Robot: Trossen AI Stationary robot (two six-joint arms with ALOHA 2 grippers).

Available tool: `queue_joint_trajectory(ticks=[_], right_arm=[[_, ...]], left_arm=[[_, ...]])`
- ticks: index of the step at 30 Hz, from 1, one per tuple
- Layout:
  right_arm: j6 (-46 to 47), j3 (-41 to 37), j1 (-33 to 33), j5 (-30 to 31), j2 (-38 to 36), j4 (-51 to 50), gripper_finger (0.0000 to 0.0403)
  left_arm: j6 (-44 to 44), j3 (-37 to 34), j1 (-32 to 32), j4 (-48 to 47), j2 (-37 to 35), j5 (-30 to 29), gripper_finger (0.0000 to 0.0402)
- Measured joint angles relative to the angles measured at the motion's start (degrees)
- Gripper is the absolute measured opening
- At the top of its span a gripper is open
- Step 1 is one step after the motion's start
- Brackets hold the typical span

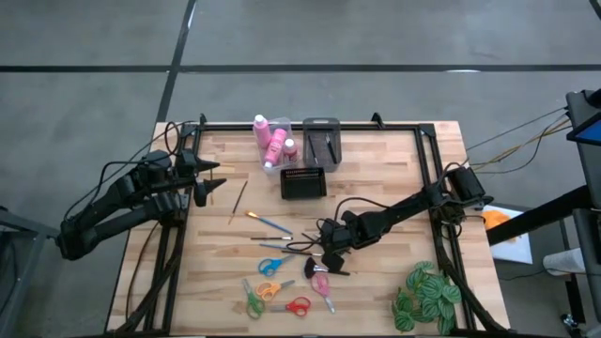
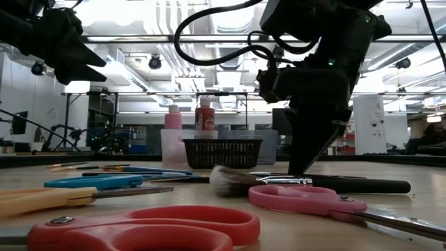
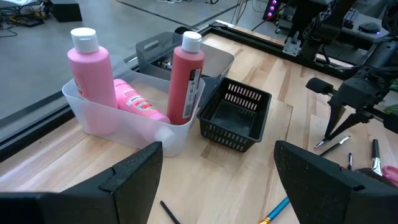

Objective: Pick & Place Paint Supplies
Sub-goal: Put the black paint brush into the gray bin

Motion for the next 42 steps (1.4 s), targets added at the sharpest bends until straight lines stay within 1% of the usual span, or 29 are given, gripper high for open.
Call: queue_joint_trajectory(ticks=[9, 20, 26, 30, 36, 42], right_arm=[[0.07, 0.77, -0.07, -0.32, -0.83, -0.62, 0.0023], [-0.54, 0.87, -0.20, -0.47, -4.35, -0.03, 0.0023], [-8.63, 0.88, -1.30, -0.76, -9.23, -1.60, 0.0023], [-13.53, 0.93, -4.58, -0.44, -13.59, -4.65, 0.0023], [-21.26, 0.88, -12.04, -0.17, -20.20, -5.88, 0.0023], [-21.38, 0.86, -20.20, 0.02, -24.01, -4.45, 0.0024]], left_arm=[[0.00, -0.01, 0.00, 0.00, -0.01, -0.02, 0.0311], [0.00, 0.00, 0.00, 0.00, 0.00, 0.00, 0.0311], [0.00, 0.00, 0.00, 0.00, 0.00, -0.01, 0.0311], [0.00, 0.00, 0.00, 0.00, 0.00, -0.02, 0.0311], [0.00, 0.00, 0.02, 0.02, -0.02, 0.00, 0.0311], [0.00, 0.00, 0.02, 0.00, -0.02, -0.02, 0.0311]])
